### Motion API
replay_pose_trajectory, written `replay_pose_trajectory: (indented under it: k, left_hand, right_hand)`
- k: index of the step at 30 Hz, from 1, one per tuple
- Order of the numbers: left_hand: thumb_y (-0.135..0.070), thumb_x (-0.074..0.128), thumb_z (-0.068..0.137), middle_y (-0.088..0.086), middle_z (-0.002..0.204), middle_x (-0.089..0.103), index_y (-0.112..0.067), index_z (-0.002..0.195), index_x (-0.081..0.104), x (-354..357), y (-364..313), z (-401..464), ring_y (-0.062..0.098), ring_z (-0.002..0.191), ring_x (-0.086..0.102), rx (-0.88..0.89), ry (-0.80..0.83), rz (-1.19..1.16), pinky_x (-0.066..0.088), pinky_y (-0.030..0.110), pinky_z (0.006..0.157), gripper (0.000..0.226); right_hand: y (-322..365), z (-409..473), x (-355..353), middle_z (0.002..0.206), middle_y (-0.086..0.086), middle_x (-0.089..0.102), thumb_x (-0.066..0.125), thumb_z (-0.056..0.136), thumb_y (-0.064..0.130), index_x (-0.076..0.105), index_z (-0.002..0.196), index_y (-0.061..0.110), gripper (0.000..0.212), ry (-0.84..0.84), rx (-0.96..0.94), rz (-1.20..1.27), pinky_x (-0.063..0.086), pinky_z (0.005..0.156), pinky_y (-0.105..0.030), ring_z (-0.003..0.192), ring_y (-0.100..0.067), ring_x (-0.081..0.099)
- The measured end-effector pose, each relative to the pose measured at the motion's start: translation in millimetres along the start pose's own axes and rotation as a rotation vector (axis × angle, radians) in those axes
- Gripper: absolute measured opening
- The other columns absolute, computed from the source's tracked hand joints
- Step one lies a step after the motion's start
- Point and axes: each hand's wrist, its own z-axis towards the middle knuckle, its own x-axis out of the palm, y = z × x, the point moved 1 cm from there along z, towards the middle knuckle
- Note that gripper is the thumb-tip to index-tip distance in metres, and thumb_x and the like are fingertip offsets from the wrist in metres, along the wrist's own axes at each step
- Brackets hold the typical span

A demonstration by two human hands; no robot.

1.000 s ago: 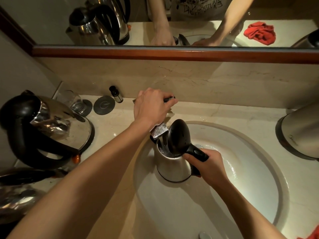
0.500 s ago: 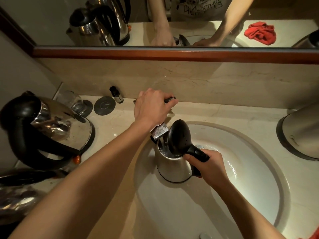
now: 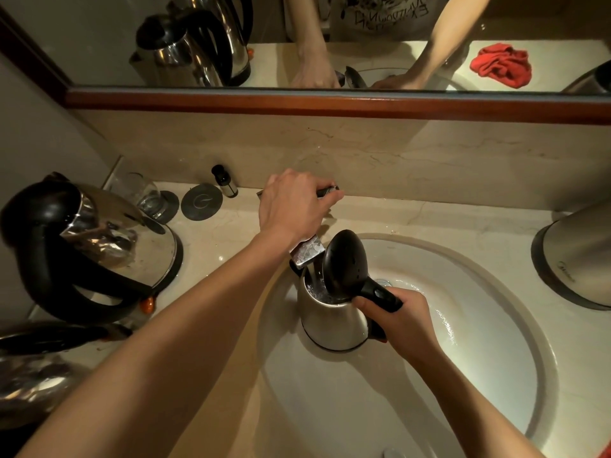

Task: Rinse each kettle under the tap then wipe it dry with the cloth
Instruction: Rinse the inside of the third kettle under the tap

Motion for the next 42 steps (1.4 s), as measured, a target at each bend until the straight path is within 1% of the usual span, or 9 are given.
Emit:
replay_pose_trajectory:
  k: [10, 20, 25, 32, 34, 36, 37, 40, 42]
  left_hand:
    - [-0.058, 0.05, 0.095, -0.004, 0.092, 0.074, -0.038, 0.106, 0.074, -1.0, -0.7, -0.9, 0.023, 0.097, 0.057, 0.005, -0.005, -0.004, 0.034, 0.037, 0.089, 0.033]
    - [-0.058, 0.049, 0.095, -0.004, 0.093, 0.074, -0.038, 0.106, 0.074, -1.0, -1.6, -1.1, 0.023, 0.097, 0.057, 0.001, -0.006, -0.008, 0.035, 0.037, 0.089, 0.034]
    - [-0.058, 0.05, 0.095, -0.002, 0.089, 0.073, -0.039, 0.107, 0.074, -1.5, -2.6, -2.1, 0.023, 0.094, 0.056, 0.0, -0.007, 0.003, 0.034, 0.036, 0.086, 0.033]
    - [-0.059, 0.049, 0.094, -0.002, 0.094, 0.074, -0.039, 0.111, 0.073, -0.1, -2.4, -0.7, 0.024, 0.099, 0.058, -0.018, -0.01, 0.013, 0.038, 0.038, 0.091, 0.036]
    - [-0.059, 0.05, 0.094, -0.002, 0.094, 0.074, -0.038, 0.111, 0.073, -0.1, -2.2, -0.7, 0.024, 0.098, 0.058, -0.023, -0.014, 0.011, 0.038, 0.038, 0.091, 0.036]
    - [-0.059, 0.05, 0.093, -0.002, 0.094, 0.074, -0.039, 0.11, 0.073, -0.1, -2.5, -0.9, 0.024, 0.098, 0.058, -0.024, -0.015, 0.009, 0.038, 0.037, 0.09, 0.035]
    - [-0.059, 0.05, 0.093, -0.002, 0.094, 0.074, -0.039, 0.109, 0.074, 0.0, -2.8, -0.9, 0.024, 0.098, 0.057, -0.023, -0.014, 0.008, 0.037, 0.037, 0.09, 0.035]
    - [-0.059, 0.05, 0.093, -0.003, 0.095, 0.074, -0.039, 0.11, 0.073, 0.1, -2.4, -0.5, 0.024, 0.099, 0.057, -0.024, -0.013, 0.008, 0.037, 0.037, 0.09, 0.035]
    - [-0.06, 0.05, 0.093, -0.003, 0.096, 0.074, -0.039, 0.111, 0.073, 0.5, -1.8, -0.4, 0.023, 0.1, 0.058, -0.027, -0.011, 0.011, 0.037, 0.037, 0.091, 0.036]
  right_hand:
    - [-7.3, 3.2, 0.2, 0.06, -0.03, 0.047, 0.083, 0.063, 0.055, 0.055, 0.06, -0.002, 0.063, -0.002, 0.022, 0.006, 0.039, 0.056, -0.038, 0.051, -0.02, 0.043]
    - [-5.2, 0.5, -1.8, 0.057, -0.028, 0.048, 0.081, 0.063, 0.055, 0.056, 0.058, 0.0, 0.061, 0.001, 0.029, 0.015, 0.04, 0.055, -0.039, 0.049, -0.022, 0.045]
    - [-1.0, 1.2, -3.4, 0.058, -0.028, 0.05, 0.08, 0.062, 0.054, 0.056, 0.058, -0.001, 0.06, 0.001, 0.051, 0.036, 0.043, 0.053, -0.039, 0.047, -0.023, 0.048]
    - [-1.5, 2.2, -3.9, 0.055, -0.025, 0.051, 0.081, 0.062, 0.055, 0.057, 0.054, 0.006, 0.055, -0.01, 0.039, 0.023, 0.043, 0.054, -0.039, 0.046, -0.023, 0.049]
    - [-2.1, 2.2, -4.2, 0.051, -0.019, 0.052, 0.084, 0.066, 0.05, 0.057, 0.053, 0.009, 0.05, -0.009, 0.029, 0.025, 0.044, 0.054, -0.038, 0.045, -0.023, 0.05]
    - [-3.6, 2.4, -4.5, 0.05, -0.015, 0.052, 0.088, 0.075, 0.034, 0.057, 0.052, 0.01, 0.045, -0.011, 0.02, 0.029, 0.044, 0.054, -0.036, 0.044, -0.023, 0.051]
    - [-4.0, 2.7, -4.4, 0.049, -0.013, 0.051, 0.088, 0.077, 0.03, 0.057, 0.051, 0.011, 0.044, -0.012, 0.016, 0.028, 0.044, 0.054, -0.036, 0.044, -0.023, 0.05]
    - [-1.3, 2.6, -3.2, 0.048, -0.009, 0.051, 0.083, 0.069, 0.046, 0.057, 0.05, 0.015, 0.046, -0.013, 0.011, 0.024, 0.043, 0.053, -0.036, 0.044, -0.023, 0.049]
    - [-0.4, 2.5, -2.9, 0.049, -0.013, 0.051, 0.081, 0.066, 0.051, 0.057, 0.051, 0.013, 0.048, -0.009, 0.017, 0.027, 0.043, 0.053, -0.037, 0.044, -0.023, 0.049]
